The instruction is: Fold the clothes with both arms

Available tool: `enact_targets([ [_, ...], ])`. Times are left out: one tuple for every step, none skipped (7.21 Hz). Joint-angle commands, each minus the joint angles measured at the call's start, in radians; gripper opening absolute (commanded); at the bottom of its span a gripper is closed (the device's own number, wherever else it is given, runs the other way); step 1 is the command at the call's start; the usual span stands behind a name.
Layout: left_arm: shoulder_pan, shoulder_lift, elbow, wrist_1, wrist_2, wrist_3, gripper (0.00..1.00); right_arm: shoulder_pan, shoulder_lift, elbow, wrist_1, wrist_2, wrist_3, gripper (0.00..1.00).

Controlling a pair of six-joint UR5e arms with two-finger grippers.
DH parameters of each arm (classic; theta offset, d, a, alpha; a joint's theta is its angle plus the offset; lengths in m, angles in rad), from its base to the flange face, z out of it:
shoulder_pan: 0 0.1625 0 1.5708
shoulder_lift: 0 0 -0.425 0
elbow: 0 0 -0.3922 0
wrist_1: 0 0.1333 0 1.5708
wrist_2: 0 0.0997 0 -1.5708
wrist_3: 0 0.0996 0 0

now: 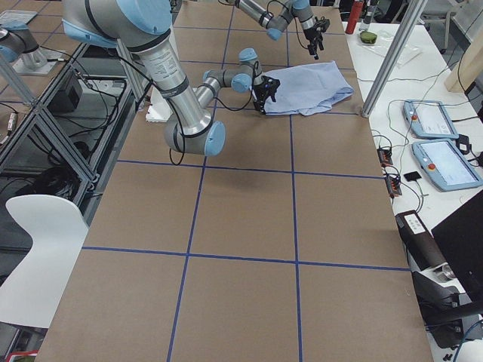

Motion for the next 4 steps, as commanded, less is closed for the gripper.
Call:
enact_targets([
  [0.0, 0.013, -0.01, 0.0, 0.0, 0.0, 1.0, -0.006, 0.034, -0.064, 0.002, -0.007, 0.011, 0.87],
  [0.0, 0.013, -0.01, 0.0, 0.0, 0.0, 1.0, -0.009, 0.032, -0.066, 0.002, -0.007, 0.008, 0.87],
  [0.0, 0.013, -0.01, 0.0, 0.0, 0.0, 1.0, -0.009, 0.032, -0.066, 0.001, -0.008, 0.004, 0.87],
  [0.0, 0.013, -0.01, 0.0, 0.0, 0.0, 1.0, -0.009, 0.035, -0.066, -0.002, -0.007, 0.001, 0.87],
])
